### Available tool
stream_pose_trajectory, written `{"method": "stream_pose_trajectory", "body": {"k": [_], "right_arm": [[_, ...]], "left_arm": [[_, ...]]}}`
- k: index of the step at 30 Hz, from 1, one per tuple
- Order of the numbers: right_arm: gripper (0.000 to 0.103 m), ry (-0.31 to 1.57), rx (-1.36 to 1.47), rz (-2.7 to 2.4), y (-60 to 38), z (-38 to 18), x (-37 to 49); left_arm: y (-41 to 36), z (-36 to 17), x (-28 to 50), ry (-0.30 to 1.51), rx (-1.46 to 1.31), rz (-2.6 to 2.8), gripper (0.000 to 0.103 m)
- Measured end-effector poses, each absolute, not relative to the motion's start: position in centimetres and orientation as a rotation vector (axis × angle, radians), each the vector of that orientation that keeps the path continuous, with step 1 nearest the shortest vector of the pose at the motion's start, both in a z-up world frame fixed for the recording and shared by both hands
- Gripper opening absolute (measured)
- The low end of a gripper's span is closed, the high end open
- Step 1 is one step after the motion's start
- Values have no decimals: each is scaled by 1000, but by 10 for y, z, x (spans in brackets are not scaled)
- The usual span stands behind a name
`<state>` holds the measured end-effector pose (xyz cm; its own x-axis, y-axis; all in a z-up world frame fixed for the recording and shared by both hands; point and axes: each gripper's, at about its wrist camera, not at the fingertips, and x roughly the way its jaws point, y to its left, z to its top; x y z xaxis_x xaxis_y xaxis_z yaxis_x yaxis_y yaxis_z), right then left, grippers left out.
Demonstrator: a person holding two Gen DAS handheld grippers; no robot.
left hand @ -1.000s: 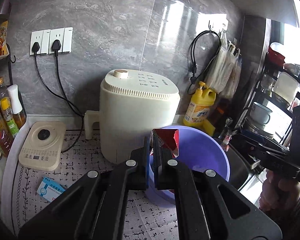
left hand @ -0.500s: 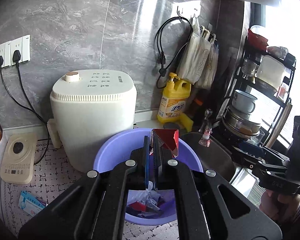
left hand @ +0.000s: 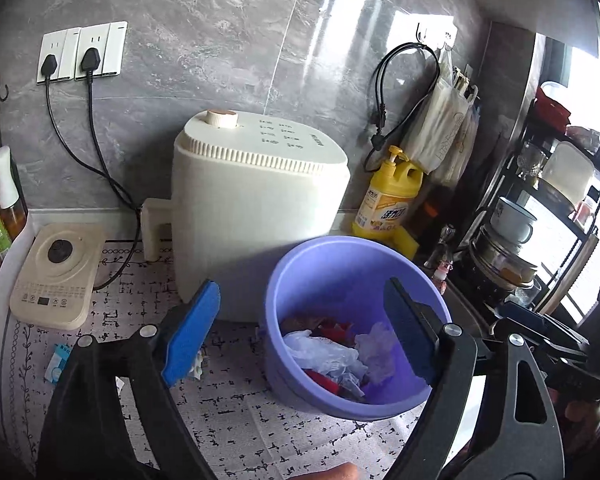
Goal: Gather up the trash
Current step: 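Carry the red wrapper and plastic bag into the lavender bucket while opening both grippers, then move the left gripper to the white pill blister pack and grasp it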
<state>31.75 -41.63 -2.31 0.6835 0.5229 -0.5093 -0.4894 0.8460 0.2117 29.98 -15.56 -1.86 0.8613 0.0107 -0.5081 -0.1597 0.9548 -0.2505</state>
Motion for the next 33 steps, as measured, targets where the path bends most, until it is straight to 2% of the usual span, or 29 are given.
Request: {"method": "stream_pose_trajectory", "body": {"k": [7, 18, 33], "right_arm": [[69, 607, 18, 655, -360, -24, 306], [69, 656, -16, 744, -272, -38, 287], [68, 742, -132, 813, -161, -83, 269]], "left_arm": [[-102, -39, 259, 558, -338, 180, 87], [-14, -70, 206, 629, -392, 304, 87], [64, -94, 186, 701, -379, 320, 87]]}}
